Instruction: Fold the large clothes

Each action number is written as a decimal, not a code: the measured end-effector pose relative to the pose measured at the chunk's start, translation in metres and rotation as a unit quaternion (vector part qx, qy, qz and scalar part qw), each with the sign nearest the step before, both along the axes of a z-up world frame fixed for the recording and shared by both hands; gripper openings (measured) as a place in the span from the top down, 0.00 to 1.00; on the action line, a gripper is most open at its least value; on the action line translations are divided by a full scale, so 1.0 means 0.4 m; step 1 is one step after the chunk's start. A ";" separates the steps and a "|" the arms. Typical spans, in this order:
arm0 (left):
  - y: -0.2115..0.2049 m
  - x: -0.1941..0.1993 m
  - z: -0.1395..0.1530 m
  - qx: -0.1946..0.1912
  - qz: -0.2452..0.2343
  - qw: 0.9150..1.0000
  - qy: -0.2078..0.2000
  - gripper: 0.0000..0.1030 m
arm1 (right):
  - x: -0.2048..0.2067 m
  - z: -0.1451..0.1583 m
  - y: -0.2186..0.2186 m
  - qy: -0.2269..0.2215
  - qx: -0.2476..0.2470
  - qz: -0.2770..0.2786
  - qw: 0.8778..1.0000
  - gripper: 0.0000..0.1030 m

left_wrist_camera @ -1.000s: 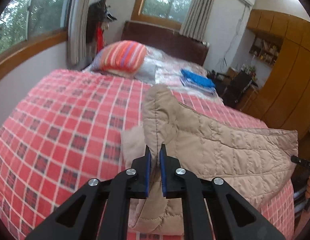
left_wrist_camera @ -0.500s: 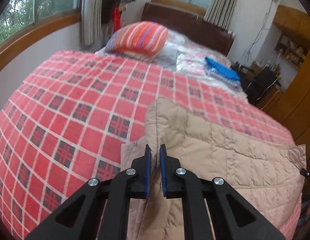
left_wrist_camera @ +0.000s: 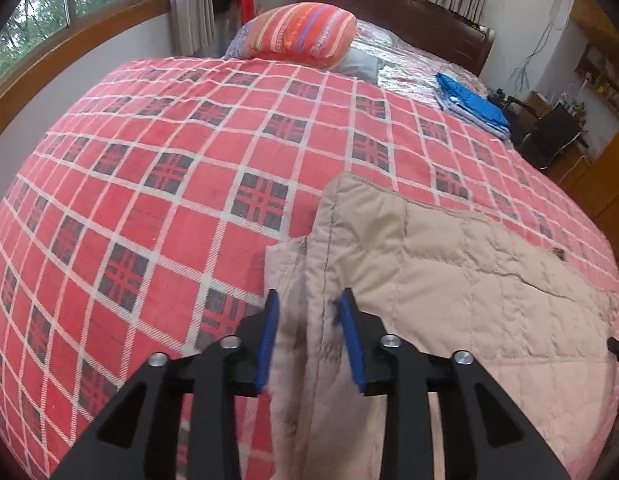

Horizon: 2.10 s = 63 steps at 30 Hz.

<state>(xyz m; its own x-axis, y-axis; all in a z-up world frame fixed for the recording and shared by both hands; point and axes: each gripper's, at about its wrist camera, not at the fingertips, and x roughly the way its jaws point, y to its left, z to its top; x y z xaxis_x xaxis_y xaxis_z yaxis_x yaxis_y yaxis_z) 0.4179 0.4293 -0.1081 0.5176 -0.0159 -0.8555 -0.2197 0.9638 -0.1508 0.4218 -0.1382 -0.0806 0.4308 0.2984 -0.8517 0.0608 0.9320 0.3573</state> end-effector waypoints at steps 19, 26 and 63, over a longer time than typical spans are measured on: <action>-0.013 -0.322 -0.033 -0.010 -0.061 0.998 -0.015 0.60 | -0.287 -0.019 0.004 -0.003 0.064 0.074 0.995 0.89; -0.044 -0.318 -0.070 0.009 -0.076 0.997 0.005 0.69 | -0.272 -0.057 0.043 0.035 0.026 0.070 0.997 0.91; 0.041 -0.031 -0.136 -0.322 -0.104 0.941 0.014 0.11 | -0.115 -0.132 -0.057 0.009 0.196 0.030 0.980 0.23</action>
